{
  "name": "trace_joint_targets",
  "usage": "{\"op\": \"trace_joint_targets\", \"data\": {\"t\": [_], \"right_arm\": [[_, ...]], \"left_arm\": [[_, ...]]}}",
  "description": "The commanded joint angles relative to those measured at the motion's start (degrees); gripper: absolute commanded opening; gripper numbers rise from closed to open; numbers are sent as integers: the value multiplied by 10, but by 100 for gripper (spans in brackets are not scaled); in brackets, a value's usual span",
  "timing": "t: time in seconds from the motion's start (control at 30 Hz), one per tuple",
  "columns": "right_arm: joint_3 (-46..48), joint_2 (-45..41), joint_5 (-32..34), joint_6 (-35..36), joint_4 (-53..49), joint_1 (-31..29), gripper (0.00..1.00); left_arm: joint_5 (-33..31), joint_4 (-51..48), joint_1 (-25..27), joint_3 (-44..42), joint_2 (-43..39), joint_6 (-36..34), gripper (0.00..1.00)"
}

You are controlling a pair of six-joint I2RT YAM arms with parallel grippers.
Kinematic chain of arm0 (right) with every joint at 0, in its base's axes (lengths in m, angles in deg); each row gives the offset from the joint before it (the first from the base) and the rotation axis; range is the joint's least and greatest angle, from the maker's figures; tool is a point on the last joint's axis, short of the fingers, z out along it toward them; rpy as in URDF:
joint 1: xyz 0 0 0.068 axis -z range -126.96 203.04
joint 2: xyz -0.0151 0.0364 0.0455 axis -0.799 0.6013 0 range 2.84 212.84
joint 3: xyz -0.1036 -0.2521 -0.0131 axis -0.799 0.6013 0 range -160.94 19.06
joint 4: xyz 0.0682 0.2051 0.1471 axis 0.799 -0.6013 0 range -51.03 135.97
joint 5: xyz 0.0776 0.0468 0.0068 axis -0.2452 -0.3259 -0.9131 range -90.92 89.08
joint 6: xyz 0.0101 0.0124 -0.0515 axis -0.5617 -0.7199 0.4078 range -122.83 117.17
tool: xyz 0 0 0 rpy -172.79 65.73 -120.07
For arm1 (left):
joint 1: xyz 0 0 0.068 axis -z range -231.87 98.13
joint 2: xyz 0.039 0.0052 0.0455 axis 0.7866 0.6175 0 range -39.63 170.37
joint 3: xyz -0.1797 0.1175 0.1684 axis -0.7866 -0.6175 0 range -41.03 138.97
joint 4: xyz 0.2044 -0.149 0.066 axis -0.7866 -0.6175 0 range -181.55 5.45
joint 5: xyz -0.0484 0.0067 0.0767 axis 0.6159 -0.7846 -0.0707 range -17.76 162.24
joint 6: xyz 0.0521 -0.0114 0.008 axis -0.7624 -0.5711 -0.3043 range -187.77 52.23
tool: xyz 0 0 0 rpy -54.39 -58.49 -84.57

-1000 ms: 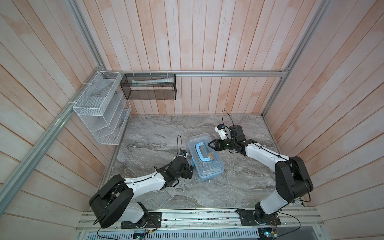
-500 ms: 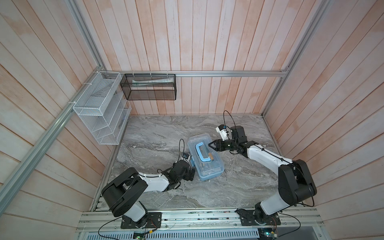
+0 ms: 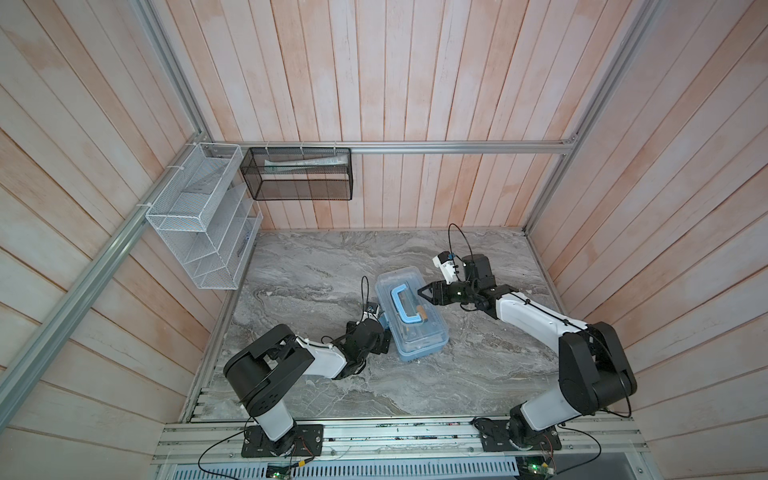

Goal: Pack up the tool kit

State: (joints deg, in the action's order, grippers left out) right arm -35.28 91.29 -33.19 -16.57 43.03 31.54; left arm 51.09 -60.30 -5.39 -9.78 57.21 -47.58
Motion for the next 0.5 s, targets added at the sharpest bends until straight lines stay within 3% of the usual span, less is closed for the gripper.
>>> {"op": "trace_joint_targets", "data": {"t": [0.0,0.33,0.4,0.47], "right_arm": [[12,-17,-23,-7,4,-3,55],[9,-16,-24,-10,4,-3,55],[9,-15,-23,-9,5,-3,55],[10,-13,-25,-9,6,-3,54]], "left_arm": [[-38,-9,-1,6,13,30,96],[-64,-35,-14,4,-25,43,96],[-55,-34,-17,2,-37,50,94],[-37,-44,-29,7,-47,83,85]]}}
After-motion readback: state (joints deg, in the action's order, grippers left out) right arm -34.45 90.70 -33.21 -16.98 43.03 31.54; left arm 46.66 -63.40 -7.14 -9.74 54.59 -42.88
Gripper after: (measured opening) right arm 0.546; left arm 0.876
